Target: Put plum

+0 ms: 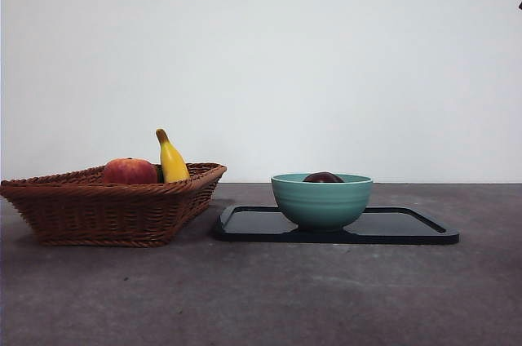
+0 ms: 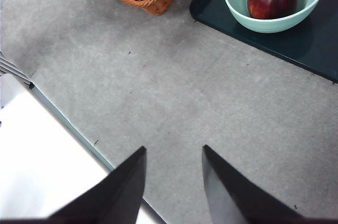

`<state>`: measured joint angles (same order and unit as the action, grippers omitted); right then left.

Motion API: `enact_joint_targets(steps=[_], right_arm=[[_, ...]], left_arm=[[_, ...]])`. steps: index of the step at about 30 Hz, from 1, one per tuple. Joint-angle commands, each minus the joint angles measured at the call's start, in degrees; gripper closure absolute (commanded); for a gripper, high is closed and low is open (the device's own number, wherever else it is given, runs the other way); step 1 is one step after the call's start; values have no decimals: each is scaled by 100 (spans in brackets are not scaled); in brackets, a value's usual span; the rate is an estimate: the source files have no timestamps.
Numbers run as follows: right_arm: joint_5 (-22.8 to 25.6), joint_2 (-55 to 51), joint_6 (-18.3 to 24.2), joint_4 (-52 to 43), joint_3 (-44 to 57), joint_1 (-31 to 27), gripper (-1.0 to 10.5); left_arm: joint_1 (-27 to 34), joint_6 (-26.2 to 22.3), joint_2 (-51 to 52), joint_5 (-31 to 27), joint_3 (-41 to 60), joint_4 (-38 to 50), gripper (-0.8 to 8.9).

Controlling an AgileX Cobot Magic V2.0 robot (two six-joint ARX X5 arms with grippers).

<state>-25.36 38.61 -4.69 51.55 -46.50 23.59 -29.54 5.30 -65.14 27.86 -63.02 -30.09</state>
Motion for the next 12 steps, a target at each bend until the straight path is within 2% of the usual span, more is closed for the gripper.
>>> enact_joint_targets(steps=[1, 5, 12], right_arm=[[-15, 22, 48, -59, -50, 33, 778], [-15, 20, 46, -52, -50, 33, 778], [-15, 20, 48, -50, -50, 33, 778]], left_arm=[[-133, 35, -702, -118, -734, 94, 433], [-251, -22, -1641, -177, -1600, 103, 433], [-444, -350, -3154, -693, -2835, 114, 433]])
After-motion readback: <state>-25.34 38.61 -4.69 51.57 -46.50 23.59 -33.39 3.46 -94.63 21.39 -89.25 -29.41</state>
